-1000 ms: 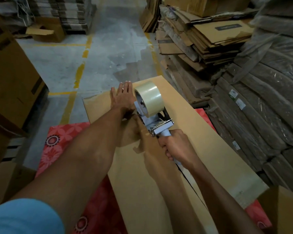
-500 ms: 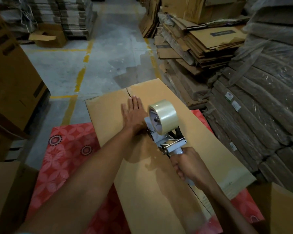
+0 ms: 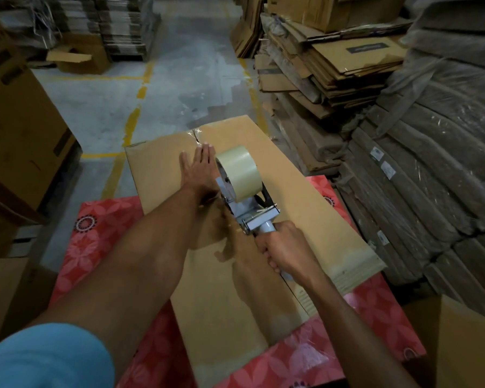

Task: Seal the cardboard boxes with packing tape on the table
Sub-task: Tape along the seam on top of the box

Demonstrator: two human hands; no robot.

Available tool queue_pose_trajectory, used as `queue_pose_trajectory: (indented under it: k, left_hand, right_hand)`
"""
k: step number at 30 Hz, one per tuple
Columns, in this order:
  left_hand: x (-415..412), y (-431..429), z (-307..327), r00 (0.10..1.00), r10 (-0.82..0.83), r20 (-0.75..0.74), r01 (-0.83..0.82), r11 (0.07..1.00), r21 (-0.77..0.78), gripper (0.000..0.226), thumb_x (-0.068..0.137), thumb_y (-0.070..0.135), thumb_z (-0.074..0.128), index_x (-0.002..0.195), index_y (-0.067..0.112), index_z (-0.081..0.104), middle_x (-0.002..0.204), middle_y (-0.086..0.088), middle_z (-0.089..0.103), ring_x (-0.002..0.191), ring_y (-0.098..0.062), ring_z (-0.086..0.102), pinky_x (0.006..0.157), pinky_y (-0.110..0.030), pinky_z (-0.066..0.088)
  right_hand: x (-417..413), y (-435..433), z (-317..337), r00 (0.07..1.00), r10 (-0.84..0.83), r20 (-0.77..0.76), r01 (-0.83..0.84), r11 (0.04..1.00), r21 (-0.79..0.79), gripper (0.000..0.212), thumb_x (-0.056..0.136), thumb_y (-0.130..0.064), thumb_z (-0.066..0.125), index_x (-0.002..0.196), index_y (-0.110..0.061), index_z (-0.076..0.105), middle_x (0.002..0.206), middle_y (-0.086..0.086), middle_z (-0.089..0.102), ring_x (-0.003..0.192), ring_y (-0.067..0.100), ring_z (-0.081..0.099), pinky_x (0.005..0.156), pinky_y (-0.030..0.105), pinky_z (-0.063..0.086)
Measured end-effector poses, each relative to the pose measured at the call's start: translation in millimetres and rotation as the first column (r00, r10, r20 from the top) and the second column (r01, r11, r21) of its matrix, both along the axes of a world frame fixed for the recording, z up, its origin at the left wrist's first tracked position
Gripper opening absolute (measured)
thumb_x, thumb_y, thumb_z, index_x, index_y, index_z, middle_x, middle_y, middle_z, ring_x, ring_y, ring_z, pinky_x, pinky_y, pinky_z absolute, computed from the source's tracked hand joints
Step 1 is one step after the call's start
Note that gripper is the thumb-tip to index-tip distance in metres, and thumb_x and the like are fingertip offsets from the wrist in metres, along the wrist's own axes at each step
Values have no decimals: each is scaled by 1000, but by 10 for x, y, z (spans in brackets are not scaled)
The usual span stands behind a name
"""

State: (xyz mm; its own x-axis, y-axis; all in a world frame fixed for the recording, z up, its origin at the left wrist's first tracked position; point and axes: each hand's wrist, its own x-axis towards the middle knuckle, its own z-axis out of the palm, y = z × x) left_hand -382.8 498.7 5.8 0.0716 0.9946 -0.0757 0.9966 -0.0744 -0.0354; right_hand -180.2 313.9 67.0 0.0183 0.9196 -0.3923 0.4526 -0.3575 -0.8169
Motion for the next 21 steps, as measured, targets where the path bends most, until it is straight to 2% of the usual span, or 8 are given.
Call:
queue_pose_trajectory:
  k: [3,5,7,12,15,16,19,21]
  left_hand:
    - [80,23,26,996,53,66,-52,999,-18,79,102,50,30,159,10,-7,167,-7,-11,155,-22,-8,119,-61,-6]
    - [101,72,33,988,90,122,-88,996,-21,79,100,62,9,160,12,-5,167,-5,-11,154,-21,-9,119,-60,-10]
    - [123,81,49,985,116,129,-112,993,-38,82,99,65,4,160,12,-5,167,-6,-11,154,-21,-11,119,-59,-11]
    - [335,-353,53,982,95,162,-94,995,-18,76,105,52,20,158,6,-7,167,-11,-14,154,-25,-11,122,-55,-6]
    - [482,-796,-23,990,-23,136,25,1000,-9,100,95,48,55,158,4,-9,166,-13,-15,154,-29,-11,123,-53,-2]
    - [501,-879,-52,989,-52,136,54,999,-7,106,90,50,61,158,6,-7,166,-11,-14,154,-29,-11,123,-52,-2]
    - [486,-931,-145,994,-97,50,97,995,3,98,91,46,58,160,12,-3,168,-8,-9,154,-26,-9,121,-54,-1]
    - [471,-911,-138,996,-92,9,93,995,-44,96,91,43,57,160,13,-3,168,-7,-7,154,-26,-9,121,-55,-1]
  right_hand:
    - [230,-346,-7,999,9,45,-8,1000,-18,17,53,-23,57,58,-7,58,55,5,55,52,23,49,54,37,38]
    - [362,-590,-10,1000,-27,14,28,998,-48,5,49,-20,57,50,-15,57,48,-1,50,48,20,44,55,37,34]
    - [414,-699,-15,999,-45,24,47,997,-55,2,46,-19,57,48,-18,56,46,-3,47,47,20,41,55,37,32]
    - [415,-660,-25,998,-60,31,61,997,-43,12,44,-21,58,50,-12,56,47,4,49,46,23,44,52,38,35]
    - [412,-672,8,999,-43,19,44,999,-32,12,46,-20,57,53,-11,56,45,4,51,41,23,46,50,35,37]
    - [415,-673,13,999,-37,26,38,999,-24,13,47,-20,57,55,-10,57,45,5,52,40,24,47,49,35,38]
    - [421,-674,23,999,-42,2,42,999,-24,18,49,-17,57,61,-5,60,46,8,55,39,24,48,49,35,39]
    - [423,-694,32,999,-44,-16,44,999,-29,20,50,-16,57,66,-4,61,47,9,55,39,23,47,48,33,38]
